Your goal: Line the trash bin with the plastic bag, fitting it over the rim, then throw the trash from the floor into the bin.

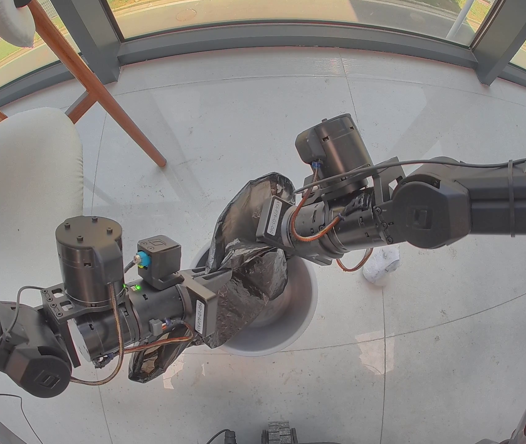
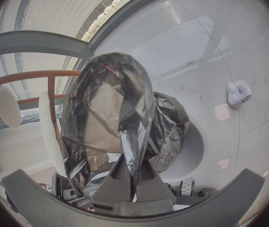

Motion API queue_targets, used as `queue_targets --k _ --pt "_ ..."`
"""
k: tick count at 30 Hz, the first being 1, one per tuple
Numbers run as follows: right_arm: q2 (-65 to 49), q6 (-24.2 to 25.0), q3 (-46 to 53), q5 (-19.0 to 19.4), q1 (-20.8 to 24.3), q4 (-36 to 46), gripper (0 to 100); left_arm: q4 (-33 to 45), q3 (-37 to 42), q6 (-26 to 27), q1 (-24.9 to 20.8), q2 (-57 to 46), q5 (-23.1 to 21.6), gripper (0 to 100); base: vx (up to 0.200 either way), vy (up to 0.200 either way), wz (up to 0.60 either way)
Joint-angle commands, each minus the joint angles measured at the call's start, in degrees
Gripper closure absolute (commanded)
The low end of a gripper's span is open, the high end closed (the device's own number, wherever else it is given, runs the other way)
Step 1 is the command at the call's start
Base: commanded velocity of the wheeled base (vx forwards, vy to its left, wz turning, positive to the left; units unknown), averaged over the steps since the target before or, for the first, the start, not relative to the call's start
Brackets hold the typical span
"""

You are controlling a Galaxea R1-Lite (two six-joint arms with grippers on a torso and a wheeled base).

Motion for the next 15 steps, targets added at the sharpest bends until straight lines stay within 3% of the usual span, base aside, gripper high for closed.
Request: queue_targets --k 1,2,3,15 --pt "-0.39 -0.20 -0.14 -0.87 -0.29 -0.43 100 -0.04 -1.62 -0.09 -0.39 1.97 0.45 100 0.000 0.000 0.00" --pt "-0.39 -0.20 -0.23 -0.87 -0.29 -0.43 100 -0.04 -1.62 -0.09 -0.39 1.97 0.45 100 0.000 0.000 0.00" --pt "-0.74 -0.38 -0.06 -0.87 -0.12 -0.34 100 0.13 -1.35 0.00 -0.39 1.97 0.97 0 0.000 0.000 0.00" --pt "-2.32 -0.38 2.49 -1.13 0.24 -0.43 100 -0.22 -1.00 -1.85 -0.03 4.08 0.53 0 0.000 0.000 0.00"
